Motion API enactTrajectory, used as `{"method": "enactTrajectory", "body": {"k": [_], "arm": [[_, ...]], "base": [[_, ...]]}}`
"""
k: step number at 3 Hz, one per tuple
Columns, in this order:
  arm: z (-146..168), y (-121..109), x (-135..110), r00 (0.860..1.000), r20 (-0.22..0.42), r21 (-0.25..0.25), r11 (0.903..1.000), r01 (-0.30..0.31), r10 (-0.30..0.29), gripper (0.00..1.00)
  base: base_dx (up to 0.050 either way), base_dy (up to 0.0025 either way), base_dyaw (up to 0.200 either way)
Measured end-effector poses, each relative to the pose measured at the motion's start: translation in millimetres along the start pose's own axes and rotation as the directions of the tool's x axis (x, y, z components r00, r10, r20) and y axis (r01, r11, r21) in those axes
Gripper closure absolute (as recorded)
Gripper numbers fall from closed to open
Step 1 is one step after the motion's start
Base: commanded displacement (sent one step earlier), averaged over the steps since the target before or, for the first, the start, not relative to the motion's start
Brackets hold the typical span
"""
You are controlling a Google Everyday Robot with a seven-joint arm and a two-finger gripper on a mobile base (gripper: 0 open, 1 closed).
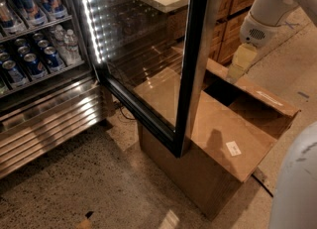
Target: Close right fridge door
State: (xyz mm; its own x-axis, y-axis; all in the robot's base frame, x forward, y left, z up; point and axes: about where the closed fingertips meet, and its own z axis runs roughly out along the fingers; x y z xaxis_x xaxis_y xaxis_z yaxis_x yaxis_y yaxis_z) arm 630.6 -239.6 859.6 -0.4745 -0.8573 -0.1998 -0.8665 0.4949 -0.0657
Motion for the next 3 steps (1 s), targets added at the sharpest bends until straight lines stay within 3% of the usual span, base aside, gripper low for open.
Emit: {"method": "enactTrajectory", "body": {"k": [1, 2, 3], "arm": [[6.0, -38.5, -34.3, 0.999, -0.038, -0.005, 0.9997, -0.024, 0.024, 0.00], [-3.5, -63.7, -50.6, 1.000, 0.021, 0.078, 0.9967, -0.023, 0.021, 0.00], [-3.3, -63.7, -50.7, 1.000, 0.021, 0.078, 0.9967, -0.023, 0.021, 0.00]], "base": [[0.000, 0.00000, 0.000], [0.000, 0.00000, 0.000], [0.000, 0.00000, 0.000]]}}
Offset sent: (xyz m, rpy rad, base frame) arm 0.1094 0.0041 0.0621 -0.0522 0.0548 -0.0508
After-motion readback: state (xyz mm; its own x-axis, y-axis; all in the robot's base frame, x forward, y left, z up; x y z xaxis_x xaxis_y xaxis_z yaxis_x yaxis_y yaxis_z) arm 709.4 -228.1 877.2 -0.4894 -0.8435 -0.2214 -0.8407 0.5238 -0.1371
